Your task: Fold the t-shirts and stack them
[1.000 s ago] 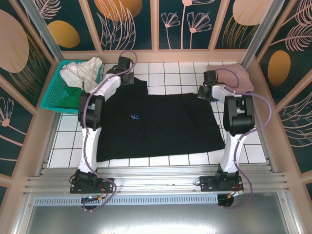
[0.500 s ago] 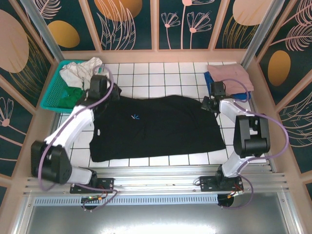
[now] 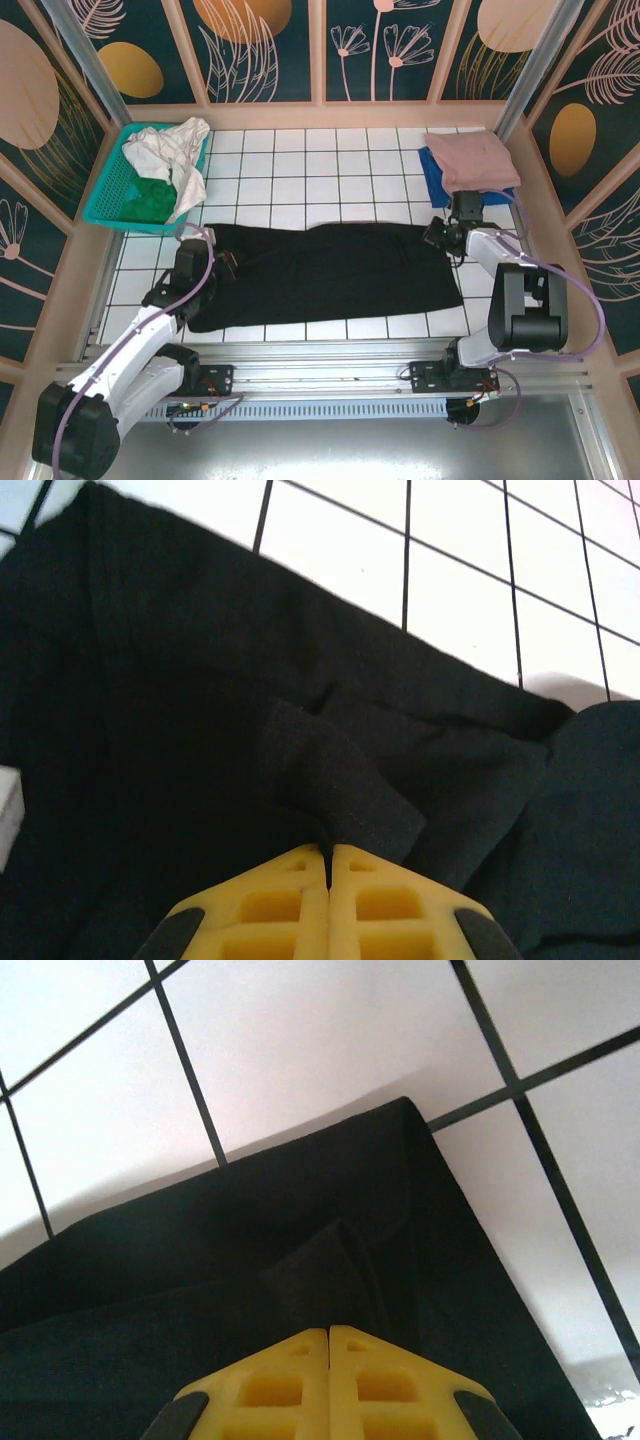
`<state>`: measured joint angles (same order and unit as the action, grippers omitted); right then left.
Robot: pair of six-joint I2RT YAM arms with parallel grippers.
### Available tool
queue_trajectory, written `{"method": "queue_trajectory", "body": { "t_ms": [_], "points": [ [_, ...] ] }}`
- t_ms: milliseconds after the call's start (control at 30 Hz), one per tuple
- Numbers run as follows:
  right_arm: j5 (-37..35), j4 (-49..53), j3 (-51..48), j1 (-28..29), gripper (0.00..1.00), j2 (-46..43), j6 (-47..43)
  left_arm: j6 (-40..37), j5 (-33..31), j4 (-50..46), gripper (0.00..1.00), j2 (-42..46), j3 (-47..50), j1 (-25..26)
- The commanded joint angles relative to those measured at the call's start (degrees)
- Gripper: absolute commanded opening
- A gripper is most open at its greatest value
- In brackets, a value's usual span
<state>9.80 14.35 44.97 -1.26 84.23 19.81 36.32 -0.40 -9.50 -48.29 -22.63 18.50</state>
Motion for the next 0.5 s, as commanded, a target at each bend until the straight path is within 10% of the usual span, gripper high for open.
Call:
{"method": "queue_trajectory", "body": {
  "t_ms": [0, 467],
  "points": [
    [2.58, -0.82, -1.58, -1.43, 0.0, -2.22, 2.32, 4.59, -0.04, 2.51, 0.0, 2.09, 1.69, 1.66],
    [0.85, 1.82, -3.68, -7.91, 0.0, -4.3, 3.87, 11.61, -8.46, -4.83, 0.0, 5.05, 7.29, 4.79]
  ]
}}
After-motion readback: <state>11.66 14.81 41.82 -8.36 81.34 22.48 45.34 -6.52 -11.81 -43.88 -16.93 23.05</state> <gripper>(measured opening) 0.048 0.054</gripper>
